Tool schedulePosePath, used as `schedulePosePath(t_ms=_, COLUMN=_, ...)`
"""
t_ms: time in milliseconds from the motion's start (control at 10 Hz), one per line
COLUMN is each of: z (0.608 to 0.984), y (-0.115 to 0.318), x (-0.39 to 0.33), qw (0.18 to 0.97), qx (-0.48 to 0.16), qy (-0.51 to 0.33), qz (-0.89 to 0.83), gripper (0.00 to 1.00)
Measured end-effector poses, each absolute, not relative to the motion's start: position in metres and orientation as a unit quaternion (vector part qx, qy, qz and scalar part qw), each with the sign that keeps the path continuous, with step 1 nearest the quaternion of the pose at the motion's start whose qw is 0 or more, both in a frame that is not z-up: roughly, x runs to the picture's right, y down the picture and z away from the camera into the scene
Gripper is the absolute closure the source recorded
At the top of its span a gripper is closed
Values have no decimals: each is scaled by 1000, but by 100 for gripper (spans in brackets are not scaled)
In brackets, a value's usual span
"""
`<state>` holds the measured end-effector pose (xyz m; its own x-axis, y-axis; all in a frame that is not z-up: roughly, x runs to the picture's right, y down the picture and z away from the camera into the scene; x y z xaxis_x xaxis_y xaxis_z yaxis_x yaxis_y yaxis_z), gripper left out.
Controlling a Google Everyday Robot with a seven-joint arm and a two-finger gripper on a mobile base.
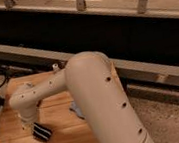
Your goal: Place the eraser in the ceramic cup
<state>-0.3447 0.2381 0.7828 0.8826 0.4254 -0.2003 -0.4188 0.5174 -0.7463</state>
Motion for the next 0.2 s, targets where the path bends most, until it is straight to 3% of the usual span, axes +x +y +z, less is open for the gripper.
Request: schedulePosePath(t_ms=200, z=782, y=237, x=-346, qw=871, qx=-427, qy=-6, qz=243, gripper=97)
